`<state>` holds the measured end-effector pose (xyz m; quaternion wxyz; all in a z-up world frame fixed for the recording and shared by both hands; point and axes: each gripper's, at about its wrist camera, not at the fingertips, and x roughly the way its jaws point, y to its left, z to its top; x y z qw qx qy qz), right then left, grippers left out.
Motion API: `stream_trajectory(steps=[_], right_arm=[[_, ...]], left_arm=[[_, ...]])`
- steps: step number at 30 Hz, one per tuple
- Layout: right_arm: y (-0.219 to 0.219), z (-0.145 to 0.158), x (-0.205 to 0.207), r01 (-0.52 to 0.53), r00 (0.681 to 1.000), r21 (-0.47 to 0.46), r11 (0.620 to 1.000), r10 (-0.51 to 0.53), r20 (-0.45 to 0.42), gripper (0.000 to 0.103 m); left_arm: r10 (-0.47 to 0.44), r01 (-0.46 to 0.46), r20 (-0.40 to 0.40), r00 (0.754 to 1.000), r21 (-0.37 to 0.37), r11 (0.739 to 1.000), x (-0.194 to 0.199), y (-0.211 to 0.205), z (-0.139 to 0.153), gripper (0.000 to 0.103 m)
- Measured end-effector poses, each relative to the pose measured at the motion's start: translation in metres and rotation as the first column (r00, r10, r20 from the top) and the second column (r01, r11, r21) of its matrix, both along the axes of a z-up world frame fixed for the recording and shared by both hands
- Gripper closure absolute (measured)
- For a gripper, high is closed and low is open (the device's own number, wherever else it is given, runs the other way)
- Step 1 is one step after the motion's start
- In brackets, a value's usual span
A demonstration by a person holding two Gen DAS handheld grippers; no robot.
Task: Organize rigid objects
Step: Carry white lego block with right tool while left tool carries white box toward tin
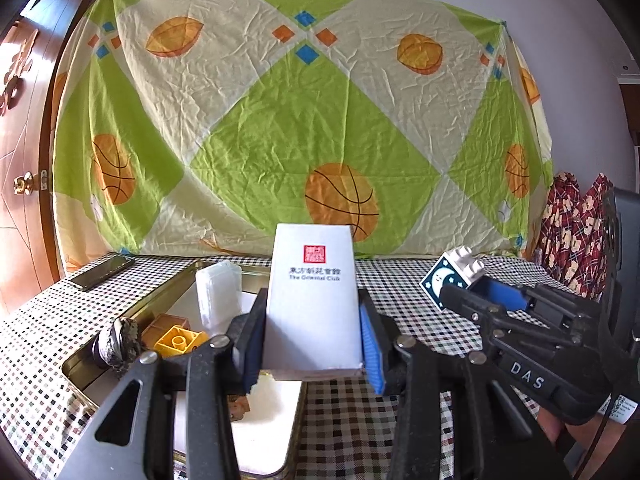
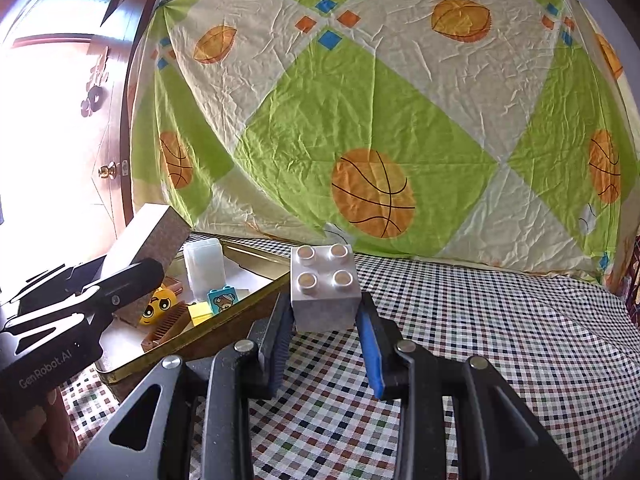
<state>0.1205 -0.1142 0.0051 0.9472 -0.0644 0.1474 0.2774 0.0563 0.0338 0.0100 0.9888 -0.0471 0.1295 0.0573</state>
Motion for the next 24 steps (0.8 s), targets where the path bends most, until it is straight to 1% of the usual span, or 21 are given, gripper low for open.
stream_trajectory(steps=[2, 5, 11, 24], right_arm=[[0.005, 0.0, -0.001, -0.007, 1.0, -0.004, 1.0, 0.007, 0.001, 0.069], [0.009, -0.001, -0.003, -0.013, 1.0, -0.007, 1.0, 0.013, 0.004, 0.069], [0.017, -0.001, -0.005, -0.023, 1.0, -0.011, 1.0, 0.023, 0.003, 0.069], [0.032, -0.001, -0.01, -0.044, 0.999, -0.021, 0.999, 0.044, 0.006, 0.069]], left_arm=[[0.002, -0.002, 0.0, 1.0, -0.006, 1.0, 0.0, 0.003, 0.0, 0.063], [0.012, -0.012, 0.004, 1.0, 0.003, 1.0, -0.001, 0.005, 0.0, 0.063], [0.031, -0.031, 0.001, 1.0, -0.015, 0.999, -0.002, 0.017, -0.001, 0.063], [0.073, -0.073, -0.007, 0.997, -0.027, 0.997, -0.003, 0.041, -0.003, 0.063]])
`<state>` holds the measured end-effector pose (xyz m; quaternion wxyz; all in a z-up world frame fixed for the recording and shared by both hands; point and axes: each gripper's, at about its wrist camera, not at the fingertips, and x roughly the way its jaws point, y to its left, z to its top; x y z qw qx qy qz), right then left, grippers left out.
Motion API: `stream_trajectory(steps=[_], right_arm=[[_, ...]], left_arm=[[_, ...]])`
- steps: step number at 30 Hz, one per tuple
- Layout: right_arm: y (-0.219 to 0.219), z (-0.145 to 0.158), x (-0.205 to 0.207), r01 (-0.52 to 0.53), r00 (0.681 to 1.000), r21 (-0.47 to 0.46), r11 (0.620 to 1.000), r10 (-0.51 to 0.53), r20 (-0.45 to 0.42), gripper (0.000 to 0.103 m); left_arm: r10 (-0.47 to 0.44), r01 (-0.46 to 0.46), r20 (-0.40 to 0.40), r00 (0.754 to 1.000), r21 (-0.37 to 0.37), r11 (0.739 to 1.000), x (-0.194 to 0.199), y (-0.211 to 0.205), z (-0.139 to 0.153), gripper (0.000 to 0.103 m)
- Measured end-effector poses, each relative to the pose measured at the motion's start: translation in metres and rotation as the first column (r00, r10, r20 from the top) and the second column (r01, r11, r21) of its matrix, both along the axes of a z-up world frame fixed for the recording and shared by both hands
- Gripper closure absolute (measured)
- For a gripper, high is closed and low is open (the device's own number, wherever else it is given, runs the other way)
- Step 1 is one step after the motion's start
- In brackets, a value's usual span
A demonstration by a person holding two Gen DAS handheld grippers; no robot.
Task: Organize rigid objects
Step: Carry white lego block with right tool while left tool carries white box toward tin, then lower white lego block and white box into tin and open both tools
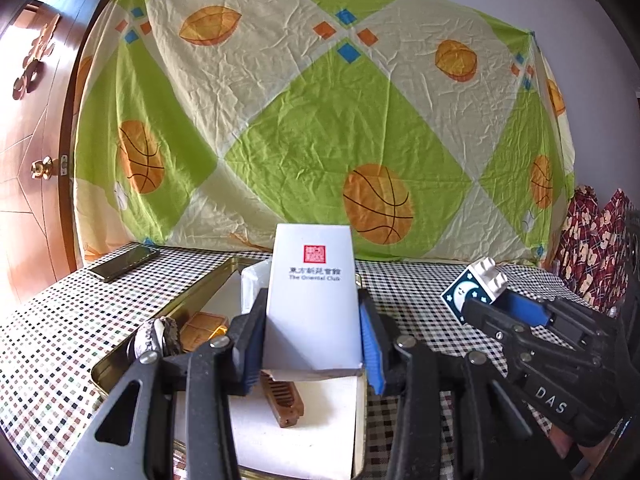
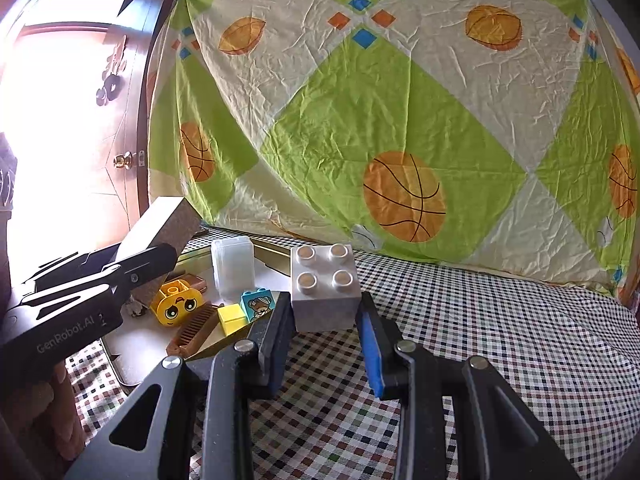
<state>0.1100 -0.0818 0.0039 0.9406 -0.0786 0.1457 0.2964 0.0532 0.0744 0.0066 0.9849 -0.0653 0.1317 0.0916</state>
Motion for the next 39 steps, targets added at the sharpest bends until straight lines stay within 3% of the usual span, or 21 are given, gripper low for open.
stream_trajectory(steps=[39], right_arm=[[0.074, -0.007, -0.01, -0.084, 0.996, -0.091, 0.992, 0.084, -0.001, 0.069]], left_arm=[[0.079, -0.079, -0.054, 0.995, 0.002, 0.997, -0.005, 0.06, -0.004, 0.063]])
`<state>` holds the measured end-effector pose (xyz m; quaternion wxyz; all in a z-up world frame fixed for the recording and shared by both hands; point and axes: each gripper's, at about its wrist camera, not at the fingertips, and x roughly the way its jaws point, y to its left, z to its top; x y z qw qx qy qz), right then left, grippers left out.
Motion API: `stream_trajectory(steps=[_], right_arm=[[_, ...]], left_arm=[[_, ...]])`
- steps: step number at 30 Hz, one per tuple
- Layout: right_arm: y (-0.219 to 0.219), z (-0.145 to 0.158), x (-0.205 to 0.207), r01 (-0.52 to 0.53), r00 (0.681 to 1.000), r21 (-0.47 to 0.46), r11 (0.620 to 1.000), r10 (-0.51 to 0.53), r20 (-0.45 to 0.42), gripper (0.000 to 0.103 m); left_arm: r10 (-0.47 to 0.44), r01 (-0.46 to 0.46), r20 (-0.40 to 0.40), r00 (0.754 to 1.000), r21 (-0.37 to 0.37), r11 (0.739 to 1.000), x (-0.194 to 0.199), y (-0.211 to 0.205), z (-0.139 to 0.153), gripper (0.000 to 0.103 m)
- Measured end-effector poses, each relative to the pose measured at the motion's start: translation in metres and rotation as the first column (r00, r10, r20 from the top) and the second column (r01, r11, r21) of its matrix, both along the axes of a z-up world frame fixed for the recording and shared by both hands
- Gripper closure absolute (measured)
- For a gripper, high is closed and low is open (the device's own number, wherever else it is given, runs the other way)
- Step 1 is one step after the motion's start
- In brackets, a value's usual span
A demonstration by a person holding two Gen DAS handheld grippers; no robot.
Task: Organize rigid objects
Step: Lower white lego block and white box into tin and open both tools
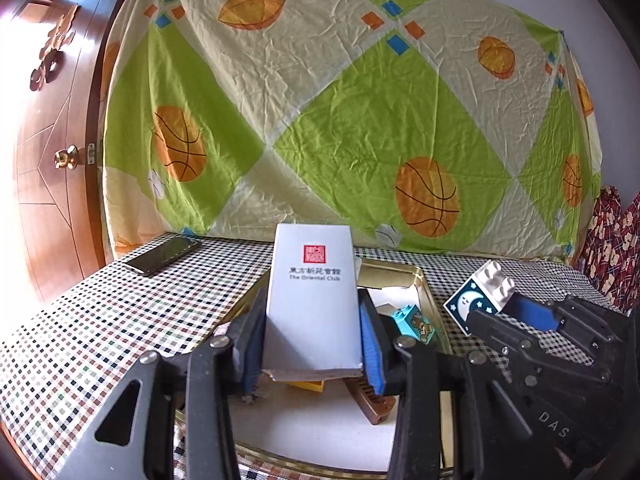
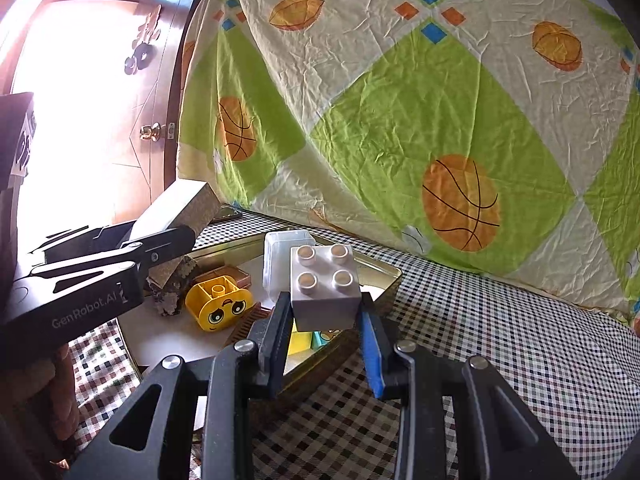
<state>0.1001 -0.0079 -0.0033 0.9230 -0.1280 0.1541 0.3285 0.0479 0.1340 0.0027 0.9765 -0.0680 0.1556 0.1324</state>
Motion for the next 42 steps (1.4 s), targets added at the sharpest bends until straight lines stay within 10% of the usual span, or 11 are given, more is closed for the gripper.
stream_trajectory(steps=[42], right_arm=[[0.071, -0.003, 0.092, -0.036, 0.948, -0.075, 0.997, 0.01, -0.318, 0.069]], left_arm=[[-0.101, 0.105, -0.319, 0.942, -0.005, 0.994, 0.069, 0.024, -0.011, 0.063]])
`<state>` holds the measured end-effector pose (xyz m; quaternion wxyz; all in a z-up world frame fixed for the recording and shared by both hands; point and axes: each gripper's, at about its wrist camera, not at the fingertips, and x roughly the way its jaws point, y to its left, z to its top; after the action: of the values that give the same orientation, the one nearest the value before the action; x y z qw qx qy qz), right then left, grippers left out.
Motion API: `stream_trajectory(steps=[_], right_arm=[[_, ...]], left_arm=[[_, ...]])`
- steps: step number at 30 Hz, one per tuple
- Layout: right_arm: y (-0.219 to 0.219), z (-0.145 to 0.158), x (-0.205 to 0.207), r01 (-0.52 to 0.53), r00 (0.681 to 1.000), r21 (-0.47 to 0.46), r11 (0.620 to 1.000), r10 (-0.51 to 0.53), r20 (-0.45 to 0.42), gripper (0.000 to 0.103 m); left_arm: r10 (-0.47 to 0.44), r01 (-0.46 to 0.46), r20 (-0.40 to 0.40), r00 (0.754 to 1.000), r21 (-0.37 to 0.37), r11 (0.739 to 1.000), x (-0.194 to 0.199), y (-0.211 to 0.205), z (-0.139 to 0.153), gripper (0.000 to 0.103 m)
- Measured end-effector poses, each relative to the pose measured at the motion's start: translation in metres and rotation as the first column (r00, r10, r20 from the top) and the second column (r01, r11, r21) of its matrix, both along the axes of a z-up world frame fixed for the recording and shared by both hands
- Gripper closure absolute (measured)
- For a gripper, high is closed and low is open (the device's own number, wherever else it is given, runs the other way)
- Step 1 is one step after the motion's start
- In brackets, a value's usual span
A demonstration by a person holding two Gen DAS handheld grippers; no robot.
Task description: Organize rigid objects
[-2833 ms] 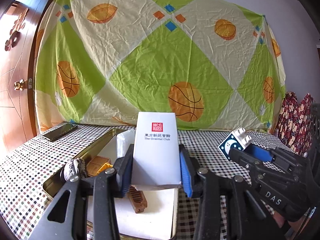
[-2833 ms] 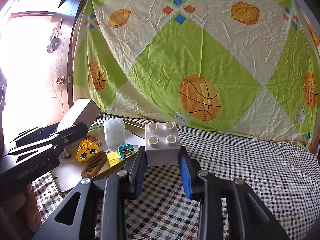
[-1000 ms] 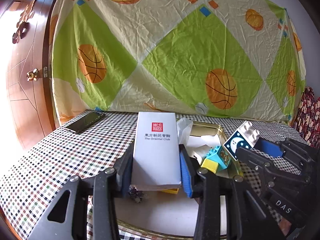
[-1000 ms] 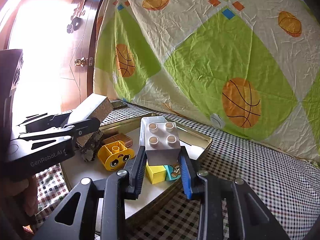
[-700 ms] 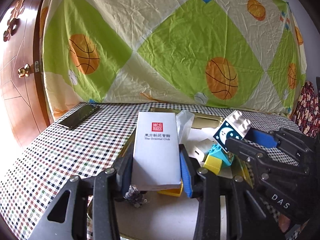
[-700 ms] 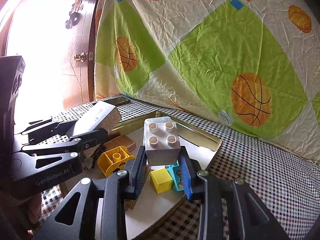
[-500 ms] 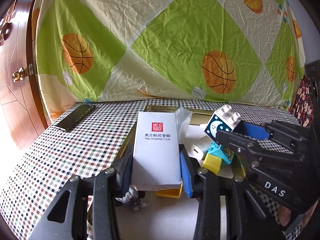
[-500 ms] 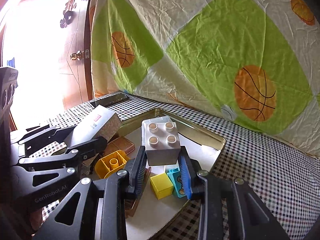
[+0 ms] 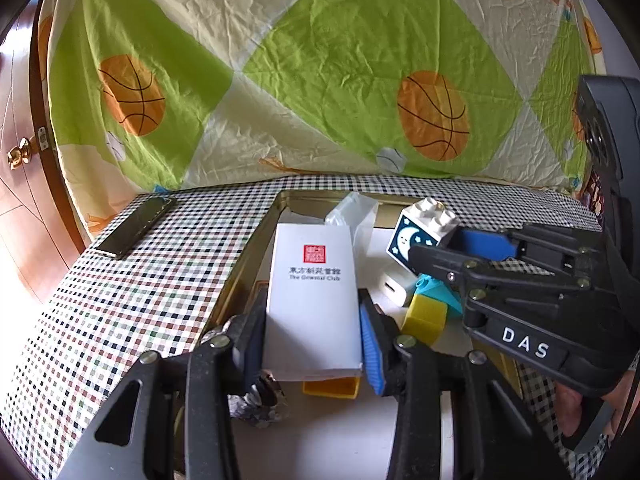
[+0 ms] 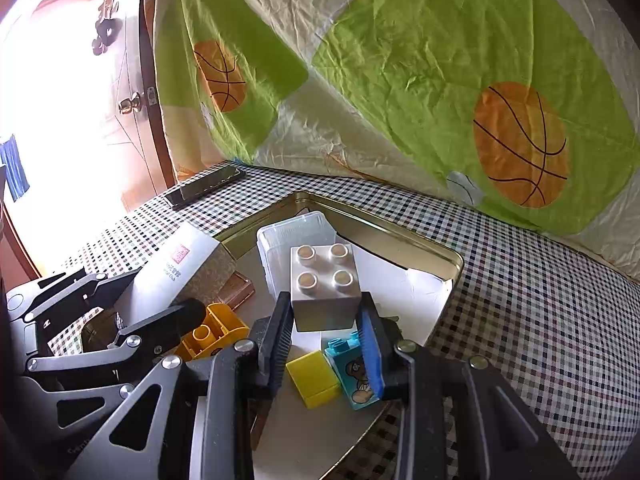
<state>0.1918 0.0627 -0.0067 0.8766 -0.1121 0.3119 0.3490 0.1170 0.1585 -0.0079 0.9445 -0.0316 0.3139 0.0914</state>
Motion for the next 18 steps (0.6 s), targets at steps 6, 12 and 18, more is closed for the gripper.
stream_trajectory(steps=[6, 12, 18], right_arm=[[0.001, -0.003, 0.0, -0.012, 1.0, -0.002, 1.0, 0.012, -0.011, 0.068], [-0.003, -0.001, -0.009, -0.02, 1.0, 0.015, 1.0, 0.02, 0.013, 0.059], [-0.026, 0.008, -0.021, 0.038, 0.997, 0.056, 0.998, -0.042, 0.066, 0.043]], left_arm=[[0.003, -0.003, -0.008, 1.0, -0.006, 1.0, 0.002, 0.003, -0.004, 0.063], [0.003, -0.003, 0.002, 1.0, -0.011, 1.0, -0.002, 0.003, -0.004, 0.057], [0.057, -0.059, 0.073, 0.996, 0.023, 0.998, -0.023, 0.001, 0.008, 0.01]])
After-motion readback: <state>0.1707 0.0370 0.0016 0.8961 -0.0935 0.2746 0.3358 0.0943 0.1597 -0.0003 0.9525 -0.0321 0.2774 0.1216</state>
